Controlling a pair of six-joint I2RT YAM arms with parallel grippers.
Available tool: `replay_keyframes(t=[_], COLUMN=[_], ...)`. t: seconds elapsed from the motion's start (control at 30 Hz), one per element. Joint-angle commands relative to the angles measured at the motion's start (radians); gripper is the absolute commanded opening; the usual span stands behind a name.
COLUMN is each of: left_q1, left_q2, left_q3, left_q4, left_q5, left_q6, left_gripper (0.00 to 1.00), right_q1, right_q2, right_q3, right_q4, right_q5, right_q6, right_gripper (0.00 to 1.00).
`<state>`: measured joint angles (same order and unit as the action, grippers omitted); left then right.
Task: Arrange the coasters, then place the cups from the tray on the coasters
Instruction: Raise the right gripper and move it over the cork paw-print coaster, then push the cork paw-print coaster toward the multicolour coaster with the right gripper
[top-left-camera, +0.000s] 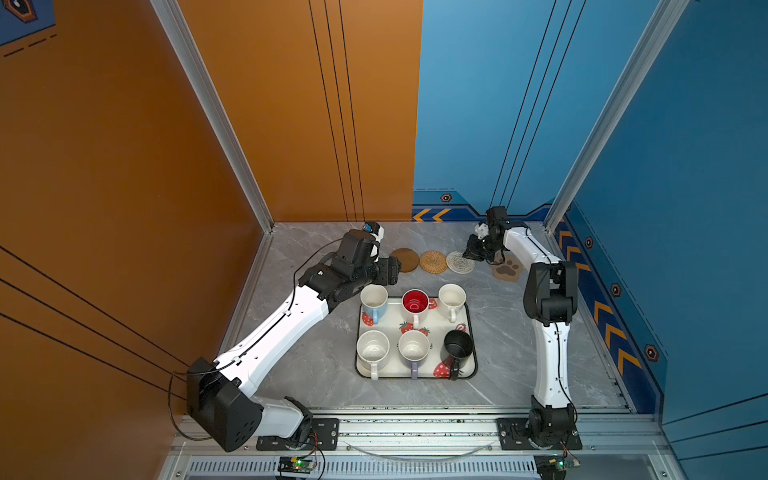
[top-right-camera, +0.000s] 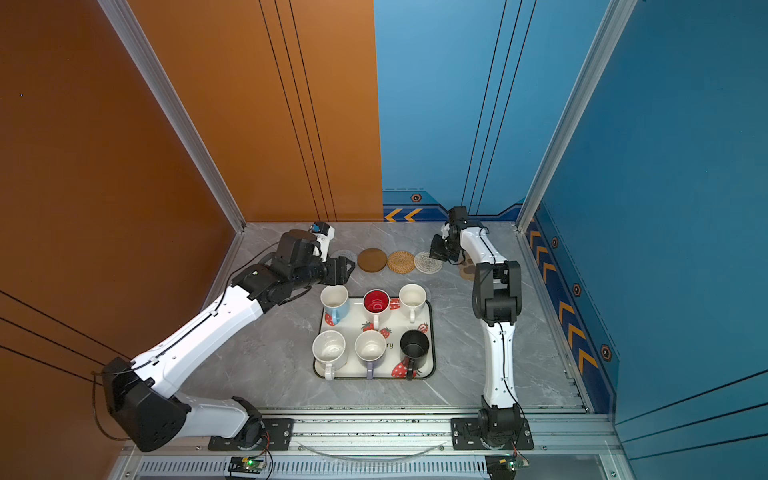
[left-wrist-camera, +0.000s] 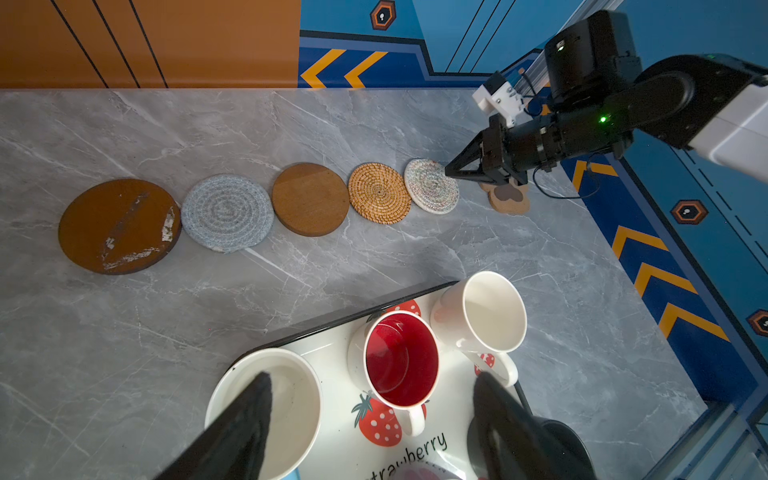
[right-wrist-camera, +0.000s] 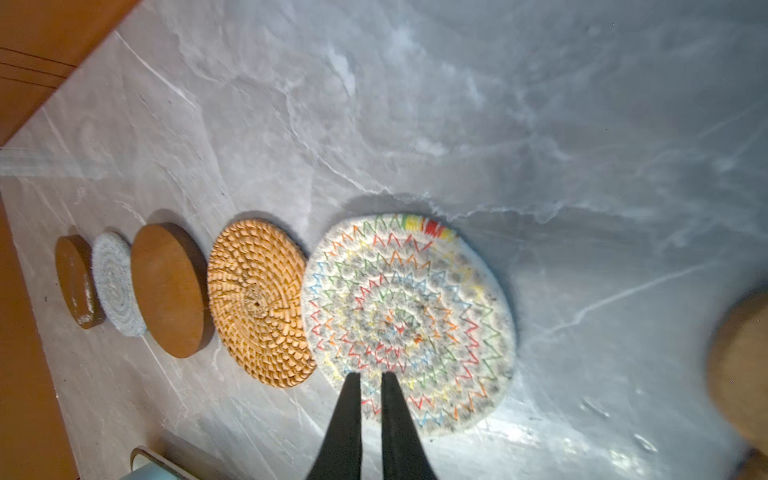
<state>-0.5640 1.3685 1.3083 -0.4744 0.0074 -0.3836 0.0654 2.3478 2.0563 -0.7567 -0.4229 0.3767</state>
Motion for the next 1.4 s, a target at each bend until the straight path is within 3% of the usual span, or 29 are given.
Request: replay_keyframes(t=[0.0, 0.17, 0.3, 0.5, 0.93, 1.37], left_q1=[-0.009, -0.01, -0.012, -0.02, -0.023, -0.023], left_q2=[-0.017, -0.014, -0.007, 0.012, 0.026, 0.026], left_q3=[-0.006, -0.002, 0.003, 0.019, 0.032, 0.044], left_q4=[0.008, 0.008, 0.008, 0.007, -0.001, -0.015], left_q5=[-0.011, -0.012, -0.012, -0.007, -0.007, -0.021], left_q6=[-0.005, -0.005, -0.006, -0.006, -0.008, 0.0], left_gripper=[0.77, 0.77, 0.77, 0.77, 0.77, 0.77], right_q1=[-0.029, -0.106, -0.188, -0.278, -0.335, -0.33], right_q2=[-0.077, -0.116, -0.155, -0.176, -0.1, -0.066], right_q3=[0.032, 0.013, -0.054, -0.144, -0.174, -0.208], right_q4=[-0.026, -0.051, -0.055, -0.052, -0.035, -0.012], right_q5=[-0.011, 0.023, 0.089, 0.169, 0.116, 0.073], right_q6=[0.004, -0.028, -0.055, -0.076, -0.067, -0.048], right_gripper=[0.18, 0.35, 0.54, 0.65, 0.72, 0.69])
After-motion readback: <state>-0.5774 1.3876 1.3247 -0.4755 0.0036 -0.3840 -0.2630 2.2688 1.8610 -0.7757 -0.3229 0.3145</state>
